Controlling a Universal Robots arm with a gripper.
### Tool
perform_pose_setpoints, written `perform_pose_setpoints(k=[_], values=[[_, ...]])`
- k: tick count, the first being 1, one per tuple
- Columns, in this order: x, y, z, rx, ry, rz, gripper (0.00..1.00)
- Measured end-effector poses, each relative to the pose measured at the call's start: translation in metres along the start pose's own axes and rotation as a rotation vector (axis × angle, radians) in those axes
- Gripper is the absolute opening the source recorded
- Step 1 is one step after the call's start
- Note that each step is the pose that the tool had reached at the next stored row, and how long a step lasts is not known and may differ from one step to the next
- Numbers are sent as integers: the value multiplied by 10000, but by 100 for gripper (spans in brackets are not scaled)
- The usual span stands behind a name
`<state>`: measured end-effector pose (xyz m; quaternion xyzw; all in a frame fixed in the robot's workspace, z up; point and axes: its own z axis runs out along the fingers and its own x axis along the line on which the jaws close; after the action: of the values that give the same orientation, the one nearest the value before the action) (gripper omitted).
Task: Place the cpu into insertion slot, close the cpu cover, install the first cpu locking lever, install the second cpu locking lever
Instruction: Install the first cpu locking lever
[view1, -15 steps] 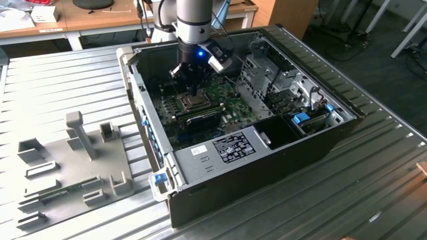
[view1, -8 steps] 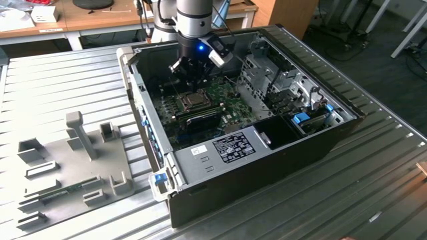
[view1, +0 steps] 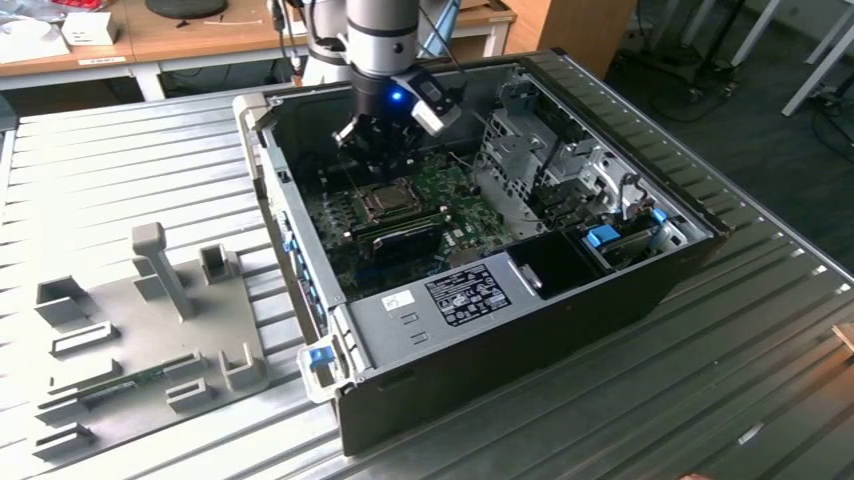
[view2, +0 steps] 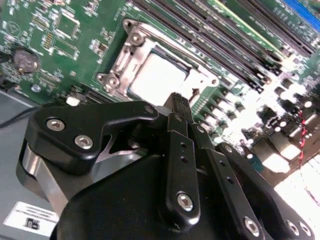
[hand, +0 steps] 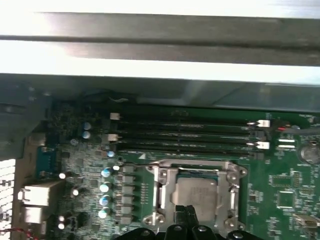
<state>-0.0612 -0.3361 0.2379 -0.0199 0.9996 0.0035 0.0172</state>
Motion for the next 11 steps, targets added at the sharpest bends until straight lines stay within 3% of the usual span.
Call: perform_pose_setpoints(k=[7, 11], values=[[277, 11, -4, 4, -89, 1, 10], [387, 16, -7, 22, -123, 0, 10]])
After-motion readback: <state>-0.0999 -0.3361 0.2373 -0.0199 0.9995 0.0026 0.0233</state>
